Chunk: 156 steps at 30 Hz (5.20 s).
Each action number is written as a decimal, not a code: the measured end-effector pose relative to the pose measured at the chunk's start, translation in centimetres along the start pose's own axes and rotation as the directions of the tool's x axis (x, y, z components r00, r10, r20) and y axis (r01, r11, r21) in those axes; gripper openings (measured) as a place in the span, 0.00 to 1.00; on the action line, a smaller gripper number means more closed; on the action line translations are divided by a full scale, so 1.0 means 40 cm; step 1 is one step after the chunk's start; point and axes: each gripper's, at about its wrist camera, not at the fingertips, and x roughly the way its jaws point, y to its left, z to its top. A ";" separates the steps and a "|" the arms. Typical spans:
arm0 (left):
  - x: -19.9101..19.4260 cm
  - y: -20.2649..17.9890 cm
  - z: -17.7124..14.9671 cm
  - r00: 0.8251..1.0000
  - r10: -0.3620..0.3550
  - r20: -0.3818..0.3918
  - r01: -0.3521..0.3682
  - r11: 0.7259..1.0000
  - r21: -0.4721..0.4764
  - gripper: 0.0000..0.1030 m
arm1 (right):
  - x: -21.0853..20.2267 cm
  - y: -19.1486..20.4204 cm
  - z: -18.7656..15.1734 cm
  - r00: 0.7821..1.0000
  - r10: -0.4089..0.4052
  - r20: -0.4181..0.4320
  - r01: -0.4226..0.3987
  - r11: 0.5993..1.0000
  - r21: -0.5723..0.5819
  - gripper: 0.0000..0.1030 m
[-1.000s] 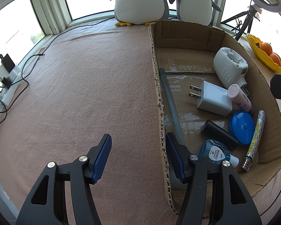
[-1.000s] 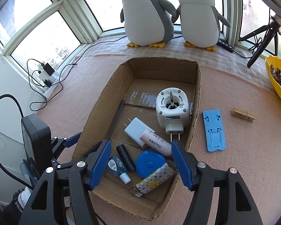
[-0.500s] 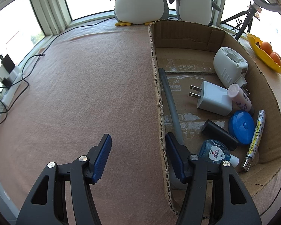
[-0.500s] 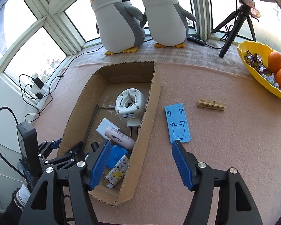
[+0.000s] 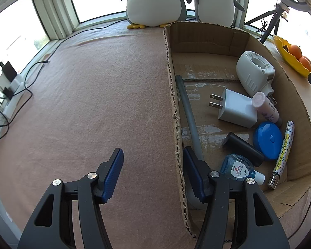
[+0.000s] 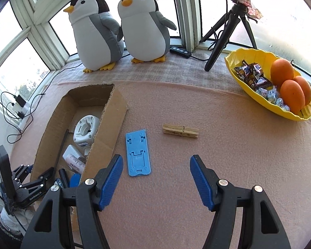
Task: Organize rigid objects
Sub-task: 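Move the right gripper to the wooden clothespin, then grasp the wooden clothespin with the right gripper, then carry the clothespin into the box and open the right gripper, then move the right gripper to the blue phone stand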
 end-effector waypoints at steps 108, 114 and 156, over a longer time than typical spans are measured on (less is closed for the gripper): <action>0.000 -0.004 -0.003 1.000 0.006 0.011 -0.005 1.000 -0.020 0.58 | 0.097 0.388 0.071 0.988 0.145 -0.061 -0.154 0.969 -0.195 0.11; 0.000 -0.004 -0.003 1.000 0.006 0.011 -0.005 1.000 -0.019 0.58 | 0.106 0.395 0.077 0.988 0.137 -0.064 -0.148 0.967 -0.206 0.11; 0.000 -0.003 -0.004 1.000 0.006 0.012 -0.006 1.000 -0.019 0.58 | 0.015 0.316 0.068 0.995 0.103 0.010 -0.099 0.973 -0.208 0.62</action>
